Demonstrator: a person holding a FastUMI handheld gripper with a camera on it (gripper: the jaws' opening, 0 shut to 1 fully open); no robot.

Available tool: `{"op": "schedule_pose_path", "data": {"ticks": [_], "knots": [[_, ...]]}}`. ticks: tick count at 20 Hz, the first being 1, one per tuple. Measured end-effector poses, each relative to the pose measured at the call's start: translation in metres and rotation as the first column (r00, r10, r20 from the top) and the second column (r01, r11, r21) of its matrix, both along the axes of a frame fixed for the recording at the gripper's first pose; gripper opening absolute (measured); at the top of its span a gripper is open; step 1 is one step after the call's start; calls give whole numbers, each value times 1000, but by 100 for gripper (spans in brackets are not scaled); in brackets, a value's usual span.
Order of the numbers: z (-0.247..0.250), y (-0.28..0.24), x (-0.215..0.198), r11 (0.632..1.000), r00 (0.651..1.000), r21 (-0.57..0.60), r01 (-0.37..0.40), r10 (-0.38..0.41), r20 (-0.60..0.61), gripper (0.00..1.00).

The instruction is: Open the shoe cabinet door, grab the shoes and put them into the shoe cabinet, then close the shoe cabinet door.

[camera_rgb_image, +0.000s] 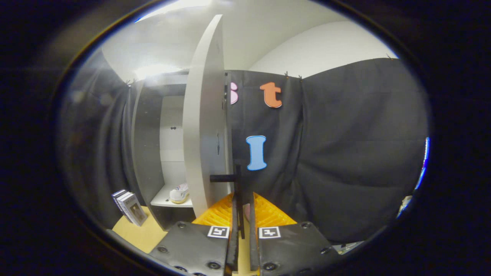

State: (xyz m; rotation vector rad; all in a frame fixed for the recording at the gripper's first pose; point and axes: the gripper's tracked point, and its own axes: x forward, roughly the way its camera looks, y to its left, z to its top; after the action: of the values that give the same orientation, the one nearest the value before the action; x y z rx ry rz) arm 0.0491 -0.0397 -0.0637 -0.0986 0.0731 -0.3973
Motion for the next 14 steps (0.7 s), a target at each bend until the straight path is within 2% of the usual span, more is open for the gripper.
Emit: {"op": "schedule_pose_path", "data": {"ticks": [2,4,7,11,14], "knots": [[13,-10,-6,998,997,7,63,-63,51,14],[18,-16,-13,994,991,6,107,-107,83,10],[23,-22,-23,989,985,-1,146,-146,96,7],[23,-14,-24,992,987,13,127,-128,98,7],[18,0,-15,997,994,15,71,-72,87,7]]}}
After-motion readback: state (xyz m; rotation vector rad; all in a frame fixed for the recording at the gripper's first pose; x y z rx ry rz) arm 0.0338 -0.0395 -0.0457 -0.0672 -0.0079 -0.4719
